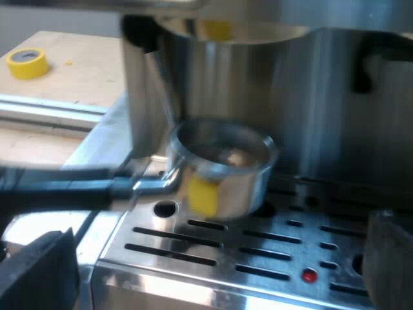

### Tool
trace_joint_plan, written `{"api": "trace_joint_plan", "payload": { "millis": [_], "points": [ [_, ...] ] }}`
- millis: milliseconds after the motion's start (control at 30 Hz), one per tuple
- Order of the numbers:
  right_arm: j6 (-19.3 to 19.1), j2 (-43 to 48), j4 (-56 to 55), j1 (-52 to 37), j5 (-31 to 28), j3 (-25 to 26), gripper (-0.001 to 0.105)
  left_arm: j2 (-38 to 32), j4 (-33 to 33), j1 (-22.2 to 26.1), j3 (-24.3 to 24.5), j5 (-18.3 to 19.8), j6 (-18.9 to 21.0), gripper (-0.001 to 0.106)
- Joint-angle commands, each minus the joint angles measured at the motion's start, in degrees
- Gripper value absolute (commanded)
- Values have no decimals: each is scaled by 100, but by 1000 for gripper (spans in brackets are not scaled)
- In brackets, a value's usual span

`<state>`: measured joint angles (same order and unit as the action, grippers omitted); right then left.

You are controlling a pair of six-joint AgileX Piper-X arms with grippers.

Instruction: Put the handle in the coffee machine

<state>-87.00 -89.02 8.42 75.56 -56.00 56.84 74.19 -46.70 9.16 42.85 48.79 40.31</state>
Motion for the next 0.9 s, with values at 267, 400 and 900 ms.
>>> {"api": "trace_joint_plan", "payload": {
  "millis": [267, 400, 900],
  "points": [
    [-700, -574, 1312, -27, -186, -3, 67, 440, 67, -32, 386, 540, -338, 0],
    [-812, -695, 1558, -132, -343, -3, 73, 573, 67, -32, 413, 643, -723, 0],
    [-1524, -1019, 2607, -355, -327, -3, 74, 745, 610, -32, 413, 1080, -590, 0]
  ]
}}
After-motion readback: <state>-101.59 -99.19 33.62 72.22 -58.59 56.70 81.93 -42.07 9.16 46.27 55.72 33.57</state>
